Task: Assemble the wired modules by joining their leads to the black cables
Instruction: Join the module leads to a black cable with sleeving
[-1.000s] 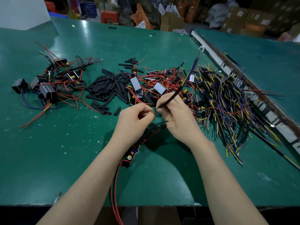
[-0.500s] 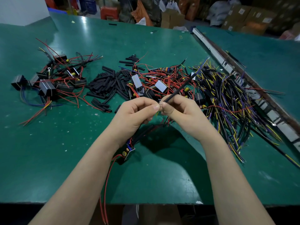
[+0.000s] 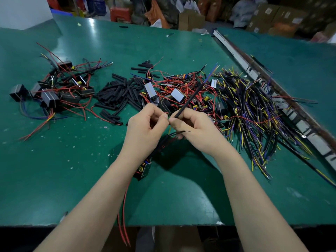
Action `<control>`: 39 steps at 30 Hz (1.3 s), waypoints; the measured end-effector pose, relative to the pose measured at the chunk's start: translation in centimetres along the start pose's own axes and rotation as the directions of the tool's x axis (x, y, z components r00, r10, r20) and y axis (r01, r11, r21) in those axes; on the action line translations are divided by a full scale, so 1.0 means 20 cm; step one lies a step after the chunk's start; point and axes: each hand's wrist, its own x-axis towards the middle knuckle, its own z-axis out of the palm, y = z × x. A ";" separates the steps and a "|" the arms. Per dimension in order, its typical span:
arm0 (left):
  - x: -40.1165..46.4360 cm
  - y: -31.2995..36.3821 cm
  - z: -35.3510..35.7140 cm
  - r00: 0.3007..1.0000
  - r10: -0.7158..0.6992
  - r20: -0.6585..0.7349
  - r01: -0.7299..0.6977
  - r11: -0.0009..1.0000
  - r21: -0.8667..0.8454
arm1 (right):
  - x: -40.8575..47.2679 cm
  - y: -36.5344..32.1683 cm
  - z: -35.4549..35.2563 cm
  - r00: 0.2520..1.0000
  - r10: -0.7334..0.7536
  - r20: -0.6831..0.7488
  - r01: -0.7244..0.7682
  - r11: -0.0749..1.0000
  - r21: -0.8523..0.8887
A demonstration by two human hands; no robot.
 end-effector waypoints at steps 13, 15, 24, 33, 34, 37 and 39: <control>0.04 0.00 -0.04 0.947 -0.059 0.314 0.084 0.994 -0.066 | 0.00 0.01 -0.05 0.931 -0.352 -0.095 0.280 0.858 -0.432; 0.04 0.01 -0.06 0.930 -0.069 0.362 0.156 0.964 -0.216 | 0.00 0.00 -0.07 0.948 -0.307 -0.080 0.267 0.907 -0.325; 0.04 0.00 -0.04 0.933 -0.197 0.303 0.338 0.770 -0.541 | 0.00 0.01 -0.02 0.995 -0.099 -0.028 0.098 0.995 -0.021; 0.01 -0.02 -0.02 0.999 -0.023 0.048 0.029 0.992 -0.120 | 0.02 0.06 0.02 0.999 -0.021 -0.031 0.017 0.993 -0.121; 0.00 -0.02 -0.02 1.000 -0.004 0.026 0.006 0.997 -0.080 | 0.02 0.05 0.02 0.999 -0.023 -0.038 0.019 0.993 -0.120; 0.00 -0.01 -0.02 0.999 0.042 -0.007 -0.042 0.999 -0.015 | 0.01 0.04 0.02 0.997 -0.038 -0.065 0.031 0.993 -0.117; 0.00 -0.02 -0.02 0.999 0.050 -0.005 -0.050 0.999 -0.002 | 0.01 0.04 0.01 0.997 -0.056 -0.058 0.049 0.991 -0.122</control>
